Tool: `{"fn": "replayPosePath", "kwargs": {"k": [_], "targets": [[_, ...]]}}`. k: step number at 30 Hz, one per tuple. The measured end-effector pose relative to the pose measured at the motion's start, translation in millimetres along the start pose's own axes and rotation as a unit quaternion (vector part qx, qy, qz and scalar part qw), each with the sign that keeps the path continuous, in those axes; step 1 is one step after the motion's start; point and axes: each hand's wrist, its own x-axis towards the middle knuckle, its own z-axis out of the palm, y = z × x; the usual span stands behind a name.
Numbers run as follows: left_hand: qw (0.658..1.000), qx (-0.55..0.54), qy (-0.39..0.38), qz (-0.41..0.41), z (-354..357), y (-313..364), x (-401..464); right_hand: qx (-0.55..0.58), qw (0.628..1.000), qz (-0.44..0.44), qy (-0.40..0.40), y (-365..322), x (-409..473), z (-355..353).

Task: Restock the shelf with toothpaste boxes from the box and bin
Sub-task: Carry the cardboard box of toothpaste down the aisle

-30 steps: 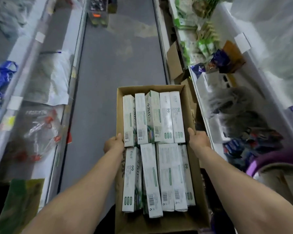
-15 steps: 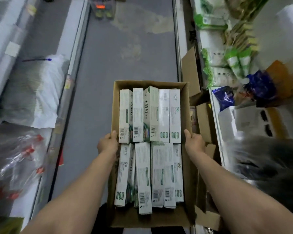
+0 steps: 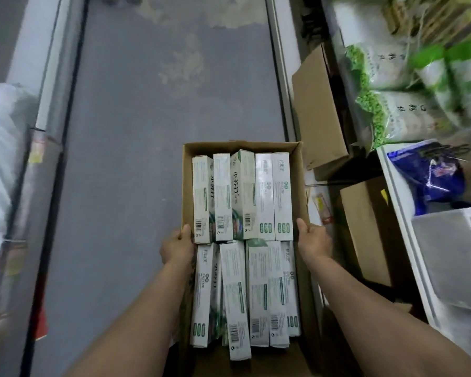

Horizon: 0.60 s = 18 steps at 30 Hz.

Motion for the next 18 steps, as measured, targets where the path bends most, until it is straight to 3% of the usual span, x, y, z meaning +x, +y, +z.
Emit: {"fn": "replayPosePath", "kwargs": {"k": [8,18], "targets": [[0.999,-0.032,-0.015,-0.036,66,-29,73,-0.022,1.000,0.019,-0.003,27,81,65],[0.998,0.028,-0.013,-0.054,126,-67,134,-0.057,0.998,0.022,-0.024,43,141,125]]}}
